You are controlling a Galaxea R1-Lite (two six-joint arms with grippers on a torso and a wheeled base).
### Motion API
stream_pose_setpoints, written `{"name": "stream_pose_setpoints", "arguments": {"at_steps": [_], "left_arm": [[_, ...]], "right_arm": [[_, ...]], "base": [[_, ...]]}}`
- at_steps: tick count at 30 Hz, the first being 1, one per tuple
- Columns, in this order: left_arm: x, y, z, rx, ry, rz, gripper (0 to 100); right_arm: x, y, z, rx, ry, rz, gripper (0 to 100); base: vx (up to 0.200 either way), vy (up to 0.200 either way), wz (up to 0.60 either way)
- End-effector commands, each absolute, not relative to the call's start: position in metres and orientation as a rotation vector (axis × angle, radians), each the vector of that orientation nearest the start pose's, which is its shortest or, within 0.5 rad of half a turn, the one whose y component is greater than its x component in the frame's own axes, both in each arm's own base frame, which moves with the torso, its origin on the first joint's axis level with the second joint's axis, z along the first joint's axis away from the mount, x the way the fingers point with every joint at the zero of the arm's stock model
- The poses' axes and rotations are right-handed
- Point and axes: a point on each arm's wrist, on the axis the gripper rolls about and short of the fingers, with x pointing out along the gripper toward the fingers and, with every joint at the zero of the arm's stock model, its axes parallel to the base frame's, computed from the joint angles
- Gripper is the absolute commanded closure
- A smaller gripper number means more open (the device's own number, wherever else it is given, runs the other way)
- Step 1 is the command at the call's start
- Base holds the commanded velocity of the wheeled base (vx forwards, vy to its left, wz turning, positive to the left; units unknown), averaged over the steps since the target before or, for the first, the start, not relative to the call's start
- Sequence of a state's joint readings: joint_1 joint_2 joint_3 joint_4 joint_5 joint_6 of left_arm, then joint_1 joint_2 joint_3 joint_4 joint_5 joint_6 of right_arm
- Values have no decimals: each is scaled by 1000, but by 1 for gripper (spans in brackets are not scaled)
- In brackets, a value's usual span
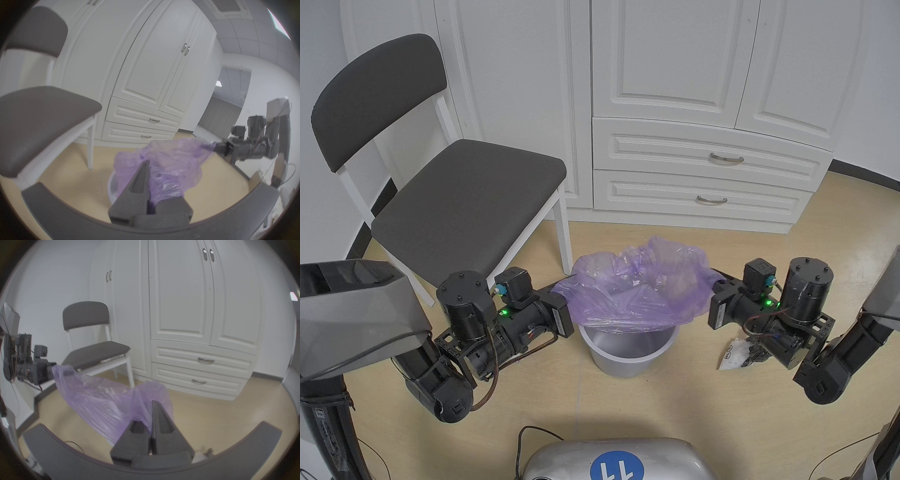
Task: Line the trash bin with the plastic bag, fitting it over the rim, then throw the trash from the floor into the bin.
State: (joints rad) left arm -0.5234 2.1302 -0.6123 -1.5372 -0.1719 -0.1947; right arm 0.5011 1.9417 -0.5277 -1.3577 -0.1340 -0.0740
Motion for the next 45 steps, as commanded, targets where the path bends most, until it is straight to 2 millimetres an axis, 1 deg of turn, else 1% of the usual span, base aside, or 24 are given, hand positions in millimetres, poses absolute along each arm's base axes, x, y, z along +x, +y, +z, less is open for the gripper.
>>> {"name": "stream_pose_setpoints", "arguments": {"at_steps": [1,3,4,6,11,13,17,19,20,21,27,30,33,36,40,45], "left_arm": [[289,-194,92,-232,40,-752,100],[289,-194,93,-233,41,-754,100],[289,-194,94,-239,38,-754,100],[289,-196,93,-246,41,-759,100],[289,-205,92,-313,65,-780,100],[291,-206,90,-314,68,-777,100],[294,-204,84,-318,84,-767,100],[294,-204,77,-311,110,-767,100],[294,-204,77,-311,110,-767,100],[294,-205,69,-304,134,-768,100],[294,-207,62,-300,153,-771,100],[296,-206,57,-297,167,-765,100],[303,-206,48,-294,176,-751,100],[312,-205,45,-299,167,-737,100],[319,-202,45,-302,155,-721,100],[327,-205,36,-306,158,-709,100]], "right_arm": [[270,179,102,-13,63,486,100],[269,183,103,7,62,498,100],[268,189,104,32,58,514,100],[265,191,104,39,57,525,100],[261,191,102,31,77,532,100],[263,191,98,26,92,530,100],[275,186,82,19,143,524,100],[279,186,73,19,179,540,100],[279,186,73,19,179,540,100],[281,187,65,27,218,552,100],[283,189,59,42,263,552,100],[286,187,53,35,288,540,100],[294,186,46,32,311,524,100],[301,183,44,35,309,508,100],[302,182,44,37,305,502,100],[306,184,40,50,309,497,100]], "base": [[0,0,0],[0,0,0],[0,0,0],[0,0,0],[0,0,0],[0,0,0],[0,0,0],[0,0,0],[0,0,0],[0,0,0],[0,0,0],[0,0,0],[0,0,0],[0,0,0],[0,0,0],[0,0,0]]}}
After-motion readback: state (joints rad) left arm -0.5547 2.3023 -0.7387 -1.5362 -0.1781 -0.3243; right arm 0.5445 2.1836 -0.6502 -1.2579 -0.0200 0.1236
